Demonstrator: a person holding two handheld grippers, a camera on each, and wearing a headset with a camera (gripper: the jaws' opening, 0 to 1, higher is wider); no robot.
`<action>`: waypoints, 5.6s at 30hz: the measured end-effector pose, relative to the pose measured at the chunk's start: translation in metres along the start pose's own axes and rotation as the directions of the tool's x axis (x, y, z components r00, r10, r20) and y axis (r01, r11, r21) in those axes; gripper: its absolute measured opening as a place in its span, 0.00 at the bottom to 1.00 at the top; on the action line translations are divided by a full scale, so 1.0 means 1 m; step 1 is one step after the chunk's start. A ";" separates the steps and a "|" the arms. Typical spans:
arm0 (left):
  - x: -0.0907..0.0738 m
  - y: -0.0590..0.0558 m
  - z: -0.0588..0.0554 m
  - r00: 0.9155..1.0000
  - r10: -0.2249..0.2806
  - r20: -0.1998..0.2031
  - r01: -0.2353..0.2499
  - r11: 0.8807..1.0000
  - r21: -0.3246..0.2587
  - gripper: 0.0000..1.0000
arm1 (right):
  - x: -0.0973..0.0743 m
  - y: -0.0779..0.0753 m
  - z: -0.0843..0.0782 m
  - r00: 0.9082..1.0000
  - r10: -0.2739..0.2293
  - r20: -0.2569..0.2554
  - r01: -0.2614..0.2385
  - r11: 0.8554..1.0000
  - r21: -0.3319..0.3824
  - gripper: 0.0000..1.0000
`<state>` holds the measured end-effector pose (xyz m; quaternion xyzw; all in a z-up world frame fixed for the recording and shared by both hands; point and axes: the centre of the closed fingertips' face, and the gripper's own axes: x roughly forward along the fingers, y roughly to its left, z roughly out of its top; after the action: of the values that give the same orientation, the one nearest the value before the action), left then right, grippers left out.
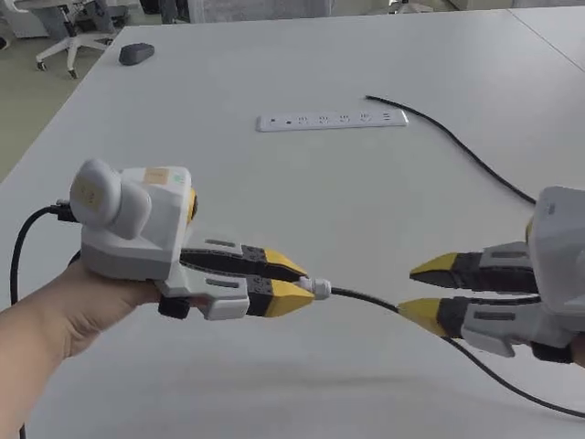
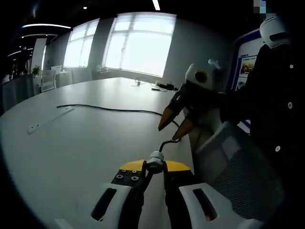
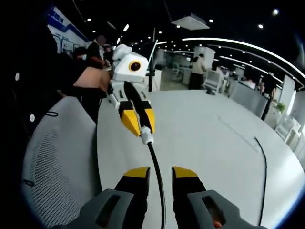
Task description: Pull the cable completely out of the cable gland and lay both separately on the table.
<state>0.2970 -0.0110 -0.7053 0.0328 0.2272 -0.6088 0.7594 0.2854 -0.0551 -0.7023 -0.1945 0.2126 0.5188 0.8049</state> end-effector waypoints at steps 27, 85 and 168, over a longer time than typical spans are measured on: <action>-0.004 -0.001 0.007 1.000 0.017 0.008 -0.017 1.000 0.016 0.15 | 0.002 -0.014 -0.030 0.992 -0.046 -0.121 0.042 0.999 -0.032 0.00; -0.006 0.006 0.005 0.999 0.042 -0.015 -0.041 0.999 0.034 0.15 | 0.041 0.000 -0.002 0.993 0.001 -0.122 -0.019 0.989 -0.146 0.11; -0.016 0.013 0.010 0.997 0.082 -0.003 -0.081 0.996 0.042 0.15 | 0.025 -0.013 -0.007 0.997 -0.044 -0.069 0.038 0.996 -0.083 0.20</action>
<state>0.3100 0.0035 -0.6932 0.0592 0.2145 -0.5819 0.7822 0.3061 -0.0451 -0.7210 -0.2499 0.2157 0.5033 0.7986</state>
